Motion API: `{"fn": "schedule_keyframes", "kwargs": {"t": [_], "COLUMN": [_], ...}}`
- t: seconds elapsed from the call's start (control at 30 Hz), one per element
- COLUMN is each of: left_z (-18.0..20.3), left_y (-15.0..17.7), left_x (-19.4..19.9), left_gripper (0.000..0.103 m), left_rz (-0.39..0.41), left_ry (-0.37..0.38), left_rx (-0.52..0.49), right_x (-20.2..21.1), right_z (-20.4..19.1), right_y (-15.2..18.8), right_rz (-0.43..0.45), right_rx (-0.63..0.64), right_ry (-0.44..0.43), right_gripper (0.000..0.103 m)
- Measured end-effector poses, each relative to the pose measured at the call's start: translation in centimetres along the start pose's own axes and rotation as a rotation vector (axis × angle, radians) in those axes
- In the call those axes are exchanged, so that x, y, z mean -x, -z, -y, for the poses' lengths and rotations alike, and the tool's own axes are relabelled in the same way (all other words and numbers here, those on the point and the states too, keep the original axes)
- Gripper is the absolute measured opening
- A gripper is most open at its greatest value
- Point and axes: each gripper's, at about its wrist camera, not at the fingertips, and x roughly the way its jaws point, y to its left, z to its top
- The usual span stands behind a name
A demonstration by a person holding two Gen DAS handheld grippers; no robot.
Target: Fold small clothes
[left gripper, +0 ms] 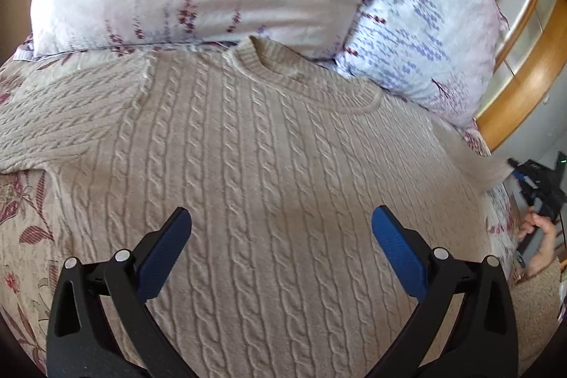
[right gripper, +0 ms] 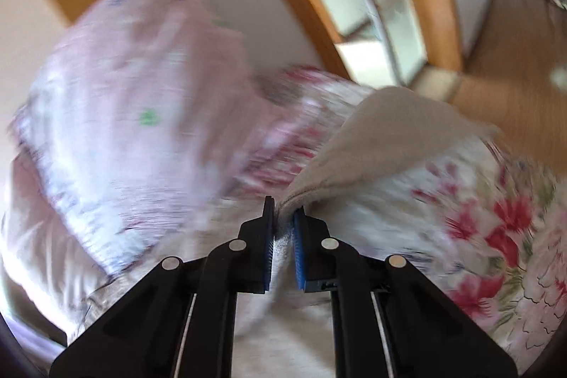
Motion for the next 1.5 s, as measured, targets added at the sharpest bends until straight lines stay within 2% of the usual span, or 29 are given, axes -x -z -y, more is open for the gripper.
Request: {"fn": "schedule_keyframes", "kwargs": {"t": [0.1,0.2,0.3,0.4,0.47,0.57,0.7,0.73,0.8,0.87,0.97,1.27,1.3,1.33,1.37,1.43,1.5], "left_z": [-0.5,-0.7,-0.7,-0.8,-0.9,-1.0,-1.3,-1.3,-1.3,-1.3,-1.3,-2.2,-2.4,-2.6,-2.8,-3.3,-3.8], "left_y": [-0.2,-0.3,-0.2,-0.1,0.0,0.0,-0.1,-0.1,-0.1,0.0,0.1,-0.2,-0.2,-0.3,-0.3,-0.5,-0.6], "left_x": [0.2,0.3,0.7,1.1,1.5,2.0,2.2,2.2,2.0,1.9,1.9,2.8,2.9,3.0,3.1,3.2,3.3], "left_gripper": [0.101,0.101,0.101,0.101,0.101,0.101,0.101,0.101,0.101,0.101,0.101,0.101,0.101,0.101,0.101,0.101,0.101], "left_rz": [0.021,0.025,0.033,0.043,0.056,0.066,0.068,0.066,0.058,0.052,0.051,0.079,0.081,0.083,0.085,0.088,0.091], "left_ry": [-0.003,-0.019,-0.028,-0.025,-0.026,-0.030,-0.023,-0.019,-0.005,0.004,0.012,0.034,0.040,0.048,0.054,0.073,0.090], "left_rx": [0.017,0.017,0.002,-0.008,-0.020,-0.038,-0.038,-0.035,-0.027,-0.026,-0.032,-0.004,0.003,0.013,0.021,0.043,0.064], "right_x": [1.5,1.8,0.1,-2.4,-3.8,-4.9,-5.3,-5.5,-5.5,-5.5,-5.8,-6.3,-6.3,-6.3,-6.2,-5.8,-4.9], "right_z": [-5.2,-10.5,-15.5,-18.6,-19.8,-20.6,-19.4,-19.3,-18.3,-17.2,-15.5,-9.8,-9.6,-9.6,-9.7,-10.8,-13.1], "right_y": [0.8,3.2,7.8,13.0,16.2,18.8,19.1,19.0,18.1,17.1,15.2,11.9,11.7,11.5,11.2,10.9,10.8], "right_rz": [0.017,-0.021,-0.130,-0.262,-0.333,-0.393,-0.458,-0.471,-0.496,-0.489,-0.468,-0.379,-0.362,-0.347,-0.320,-0.268,-0.206], "right_rx": [0.121,0.242,0.363,0.453,0.506,0.530,0.467,0.448,0.376,0.302,0.173,-0.054,-0.056,-0.049,-0.020,0.057,0.156], "right_ry": [-0.105,-0.204,-0.289,-0.323,-0.310,-0.298,-0.299,-0.305,-0.319,-0.328,-0.336,-0.207,-0.180,-0.161,-0.129,-0.092,-0.092], "right_gripper": [0.010,0.010,0.010,0.010,0.010,0.011,0.014,0.018,0.031,0.037,0.039,0.037,0.034,0.023,0.017,0.014,0.012]}}
